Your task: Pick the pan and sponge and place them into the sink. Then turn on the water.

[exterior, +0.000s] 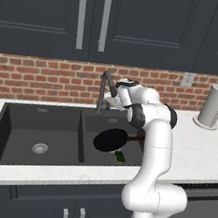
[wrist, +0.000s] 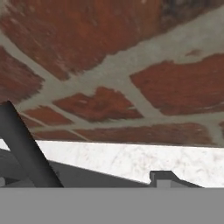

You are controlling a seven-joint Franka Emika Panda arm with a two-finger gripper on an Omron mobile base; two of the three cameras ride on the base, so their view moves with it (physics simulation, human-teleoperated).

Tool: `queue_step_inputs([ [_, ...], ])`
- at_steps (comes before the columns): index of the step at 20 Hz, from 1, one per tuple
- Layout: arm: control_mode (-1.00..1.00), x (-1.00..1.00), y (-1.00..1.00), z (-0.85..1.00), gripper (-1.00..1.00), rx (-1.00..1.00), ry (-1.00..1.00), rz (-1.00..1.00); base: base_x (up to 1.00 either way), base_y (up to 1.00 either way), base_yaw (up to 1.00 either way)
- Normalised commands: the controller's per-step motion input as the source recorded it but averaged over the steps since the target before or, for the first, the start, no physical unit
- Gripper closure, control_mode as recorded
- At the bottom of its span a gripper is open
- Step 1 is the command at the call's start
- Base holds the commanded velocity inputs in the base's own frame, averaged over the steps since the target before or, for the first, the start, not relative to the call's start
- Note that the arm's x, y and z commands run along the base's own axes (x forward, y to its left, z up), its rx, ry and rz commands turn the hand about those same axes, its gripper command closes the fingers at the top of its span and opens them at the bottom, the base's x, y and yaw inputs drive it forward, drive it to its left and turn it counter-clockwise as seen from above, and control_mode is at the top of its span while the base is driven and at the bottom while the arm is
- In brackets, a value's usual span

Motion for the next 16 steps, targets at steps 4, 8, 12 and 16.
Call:
queue_step_inputs([
  [4,-1.0,0.01,0.0,0.0,1.0,0.0,0.02,0.0,0.0,0.0,0.0],
  [8,-1.0,0.07,0.0,-0.03,1.0,0.0,0.01,0.0,0.0,0.0,0.0],
  [12,-1.0,0.14,0.0,-0.13,1.0,0.08,0.0,-0.02,0.0,0.0,0.0],
  [16,-1.0,0.14,0.0,-0.09,1.0,0.15,0.0,-0.04,0.0,0.0,0.0],
])
